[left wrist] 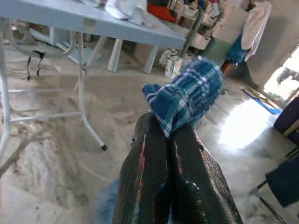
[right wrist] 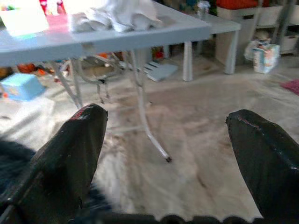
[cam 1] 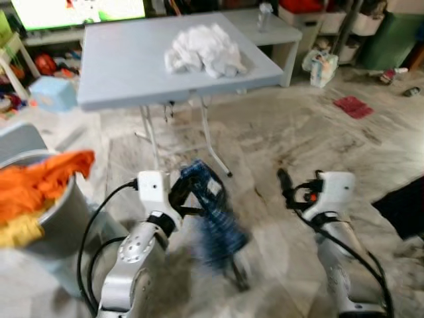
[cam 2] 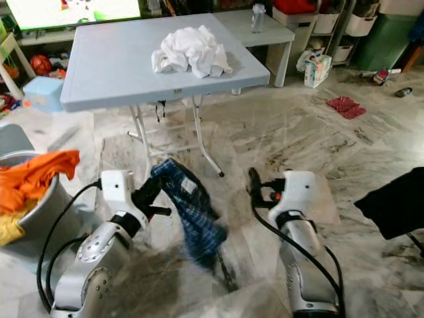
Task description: Hang hanger
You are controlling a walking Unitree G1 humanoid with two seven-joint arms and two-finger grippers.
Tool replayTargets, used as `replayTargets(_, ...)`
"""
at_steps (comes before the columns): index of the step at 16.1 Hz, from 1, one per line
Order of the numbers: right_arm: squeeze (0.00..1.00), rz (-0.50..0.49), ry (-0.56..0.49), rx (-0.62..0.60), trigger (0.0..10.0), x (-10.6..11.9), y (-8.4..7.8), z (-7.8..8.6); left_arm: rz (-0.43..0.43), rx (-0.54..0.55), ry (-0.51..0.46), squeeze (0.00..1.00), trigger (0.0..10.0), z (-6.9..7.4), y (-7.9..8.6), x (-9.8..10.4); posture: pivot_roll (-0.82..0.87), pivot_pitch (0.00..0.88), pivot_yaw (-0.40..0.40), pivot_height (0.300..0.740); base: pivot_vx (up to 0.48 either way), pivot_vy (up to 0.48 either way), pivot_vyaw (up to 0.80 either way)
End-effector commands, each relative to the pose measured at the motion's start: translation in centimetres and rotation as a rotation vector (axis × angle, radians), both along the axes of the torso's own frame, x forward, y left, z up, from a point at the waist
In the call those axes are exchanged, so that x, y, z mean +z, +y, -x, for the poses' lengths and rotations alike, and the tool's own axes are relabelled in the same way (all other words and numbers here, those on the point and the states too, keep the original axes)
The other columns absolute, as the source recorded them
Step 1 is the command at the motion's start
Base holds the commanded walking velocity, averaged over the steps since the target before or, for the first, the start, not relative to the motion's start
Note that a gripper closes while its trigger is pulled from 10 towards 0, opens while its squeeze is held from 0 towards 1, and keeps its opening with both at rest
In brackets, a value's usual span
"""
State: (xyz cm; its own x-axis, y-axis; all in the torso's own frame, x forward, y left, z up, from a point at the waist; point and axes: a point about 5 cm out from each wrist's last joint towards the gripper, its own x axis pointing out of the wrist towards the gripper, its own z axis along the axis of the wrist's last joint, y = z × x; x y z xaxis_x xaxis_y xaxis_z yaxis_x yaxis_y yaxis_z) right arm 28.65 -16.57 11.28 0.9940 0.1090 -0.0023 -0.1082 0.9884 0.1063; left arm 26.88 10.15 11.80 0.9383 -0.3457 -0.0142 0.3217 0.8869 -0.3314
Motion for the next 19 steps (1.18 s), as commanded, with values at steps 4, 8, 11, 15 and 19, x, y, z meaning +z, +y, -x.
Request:
replayTargets(4, 0.0, 0.002, -0.003, 0.013, 10.0, 0.15, 0.46, -0.02, 0.014, 0.009, 0.007, 0.0, 10.0, 0.05, -0.05, 0.03, -0.03, 0.108, -0.038, 0.74, 0.125, 0.418, -0.65)
replayTargets(8, 0.0, 0.001, -0.003, 0.015, 10.0, 0.15, 0.54, -0.06, 0.008, 0.0, 0.008, 0.0, 10.0, 0.06, -0.12, 0.0, -0.03, 0.107, -0.038, 0.74, 0.0, 0.428, -0.65)
replayTargets(11, 0.0, 0.002, -0.001, 0.02, 10.0, 0.15, 0.67, -0.12, 0.0, -0.007, 0.013, 0.0, 10.0, 0.1, -0.21, -0.15, -0.03, 0.103, -0.038, 0.74, 0.0, 0.425, -0.75)
replayTargets(15, 0.0, -0.001, 0.0, 0.023, 10.0, 0.11, 0.74, -0.16, -0.015, -0.021, 0.029, 0.0, 10.0, 0.12, -0.38, -0.39, -0.03, 0.101, -0.038, 0.74, 0.0, 0.424, -0.8)
replayTargets(19, 0.0, -0.004, -0.013, 0.018, 10.0, 0.27, 0.79, -0.27, -0.035, -0.007, 0.046, 0.0, 10.0, -0.14, -0.21, -0.65, -0.02, 0.101, -0.035, 0.74, 0.0, 0.422, -0.55)
